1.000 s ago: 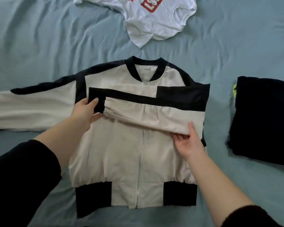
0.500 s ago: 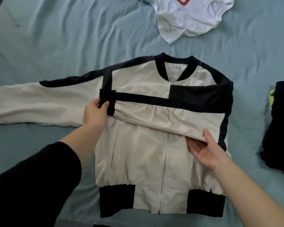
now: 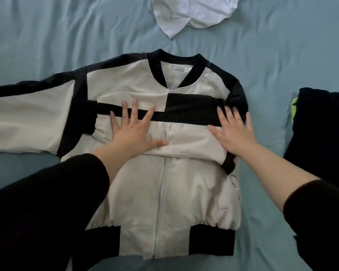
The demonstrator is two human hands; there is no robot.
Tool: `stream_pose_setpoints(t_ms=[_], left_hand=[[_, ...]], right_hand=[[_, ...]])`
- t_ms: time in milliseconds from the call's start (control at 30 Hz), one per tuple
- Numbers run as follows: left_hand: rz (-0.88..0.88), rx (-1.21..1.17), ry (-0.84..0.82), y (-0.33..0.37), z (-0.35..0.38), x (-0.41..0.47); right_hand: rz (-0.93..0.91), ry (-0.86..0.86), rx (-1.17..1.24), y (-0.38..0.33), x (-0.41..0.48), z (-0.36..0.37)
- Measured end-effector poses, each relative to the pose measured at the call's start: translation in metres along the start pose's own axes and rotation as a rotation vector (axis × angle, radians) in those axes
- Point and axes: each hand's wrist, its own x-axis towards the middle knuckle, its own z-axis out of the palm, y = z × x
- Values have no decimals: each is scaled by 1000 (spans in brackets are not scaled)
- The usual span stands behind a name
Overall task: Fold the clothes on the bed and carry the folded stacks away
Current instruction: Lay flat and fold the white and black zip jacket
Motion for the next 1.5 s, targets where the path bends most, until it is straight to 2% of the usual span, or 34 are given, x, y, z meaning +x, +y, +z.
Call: stream_pose_setpoints(t_ms=[67,133,200,267,367,433,600,800,867,933,1000,1100,1167,1267,1400,1467,1500], left_hand=[[2,21,-11,-7,4,6],[-19,40,-28,-4,5,7],[-29,51,-29,3,1,5],[-23,76,31,1,-4,-1],[-66,135,132,-19,-2,-27],[-109,117,59,-30,7,-43],[-164,59,-132,-27,11,-28],[-126,37,-185,-35,8,-23],[-101,40,-203,-38,6,-22],[-60,39,-225,-43,-2,-26],[8,18,-199,-52,-12,-35],[129,-11,-28,-77,-23,-58],[134,19,59,-108,-25,-77],[-22,-2,55,-172,-28,-97],[-285,-129,-69,-266,-38,-113],[-378,-188,-32,-307,-41,-124],[-424,-202,52,-324,-41,-130]], right_hand=[[112,-61,24,12,19,2],[163,-18,40,0,23,3],[186,76,153,-25,9,2],[88,116,241,-41,-19,12],[-2,-28,202,-33,-56,37],[9,-73,206,-21,-56,46],[-33,-62,175,-21,-45,46],[18,-132,116,-29,-48,34],[85,-162,95,-41,-50,25],[192,-176,156,-67,-55,13],[224,-151,277,-110,-62,2],[20,-73,372,-193,-78,-6],[-119,-36,381,-249,-83,-9],[-203,-36,390,-316,-80,-16],[-240,-73,298,-377,-68,-26],[-320,-97,207,-403,-63,-29],[-364,-126,171,-416,-61,-31]])
